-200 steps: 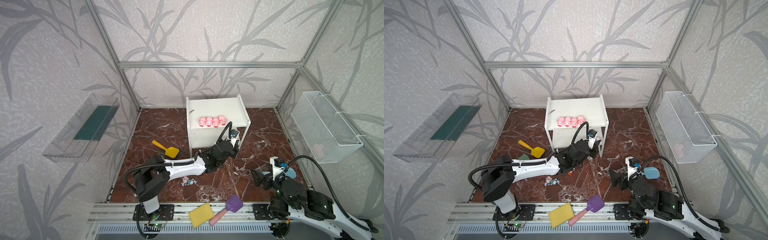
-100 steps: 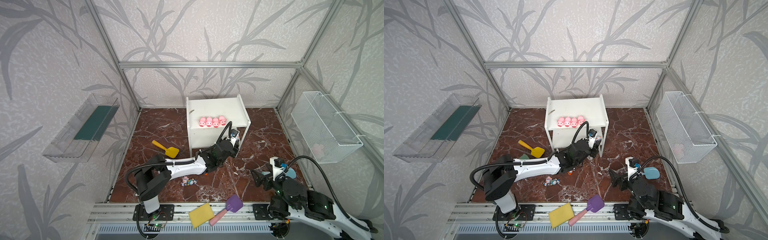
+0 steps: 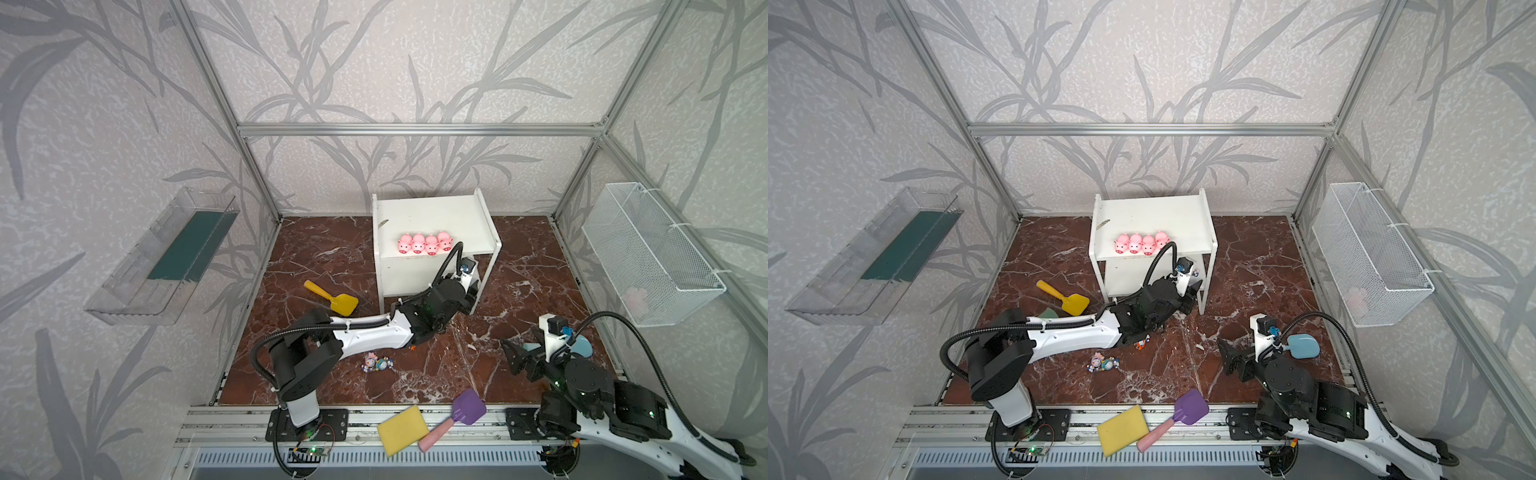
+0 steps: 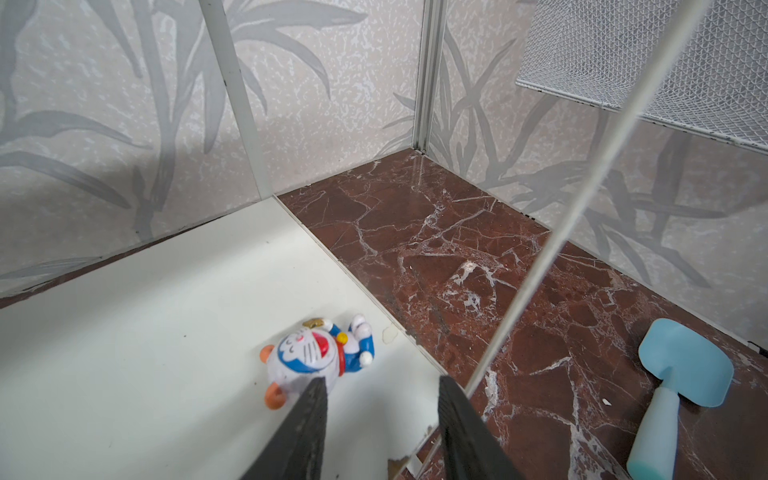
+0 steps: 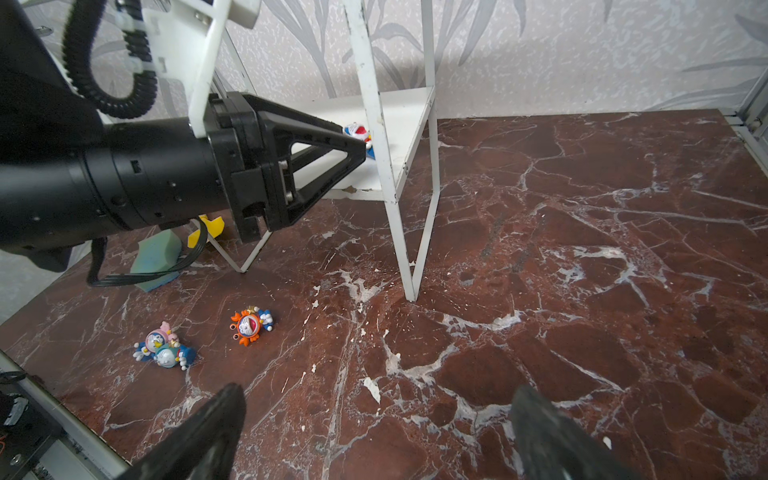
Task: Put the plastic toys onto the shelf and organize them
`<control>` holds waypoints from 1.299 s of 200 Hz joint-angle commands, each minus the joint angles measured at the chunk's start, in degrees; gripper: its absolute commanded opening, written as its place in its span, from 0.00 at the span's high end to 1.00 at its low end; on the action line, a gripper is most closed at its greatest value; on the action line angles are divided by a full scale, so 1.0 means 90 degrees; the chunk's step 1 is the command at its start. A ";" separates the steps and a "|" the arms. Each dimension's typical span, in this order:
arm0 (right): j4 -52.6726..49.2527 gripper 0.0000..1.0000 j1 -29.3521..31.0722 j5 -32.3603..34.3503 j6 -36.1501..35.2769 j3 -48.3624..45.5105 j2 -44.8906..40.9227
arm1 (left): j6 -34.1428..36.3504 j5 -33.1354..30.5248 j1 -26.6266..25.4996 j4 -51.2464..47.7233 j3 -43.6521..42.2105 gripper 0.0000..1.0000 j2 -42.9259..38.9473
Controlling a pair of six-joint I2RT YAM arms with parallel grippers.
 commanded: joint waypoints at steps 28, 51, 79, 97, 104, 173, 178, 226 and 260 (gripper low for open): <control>0.0112 0.01 0.0002 -0.0044 -0.0069 -0.0051 -0.0089 | -0.0318 -0.0572 0.0007 -0.0118 0.0078 0.43 -0.0122; 0.0190 0.01 0.0002 -0.0062 -0.0115 -0.0071 -0.0034 | -0.0441 -0.0749 -0.0022 -0.0149 0.0059 0.41 -0.0107; 0.0315 0.01 -0.0001 -0.0072 -0.0172 -0.0091 0.0166 | -0.0501 -0.0931 -0.0077 -0.0160 0.0007 0.36 -0.0090; 0.0358 0.01 0.0002 -0.0082 -0.0176 -0.0101 0.0295 | -0.0534 -0.1015 -0.0072 -0.0141 0.0036 0.32 -0.0012; 0.0361 0.01 0.0002 -0.0082 -0.0165 -0.0092 0.0320 | -0.0545 -0.1045 -0.0072 -0.0120 0.0071 0.30 0.0045; 0.0257 0.01 -0.0004 -0.0136 -0.0118 -0.0088 0.0126 | -0.0576 -0.1685 -0.0112 0.0093 0.0676 0.20 0.0797; 0.0253 0.01 0.0001 -0.0140 -0.0117 -0.0081 0.0126 | -0.0575 -0.1771 -0.0112 0.0089 0.0711 0.20 0.0828; 0.0237 0.01 0.0002 -0.0135 -0.0118 -0.0090 0.0078 | -0.0592 -0.2150 -0.0113 -0.0038 0.1064 0.19 0.1141; 0.0232 0.01 0.0002 -0.0160 -0.0120 -0.0101 0.0058 | -0.0777 -0.2357 -0.0062 -0.0210 0.1315 0.20 0.1358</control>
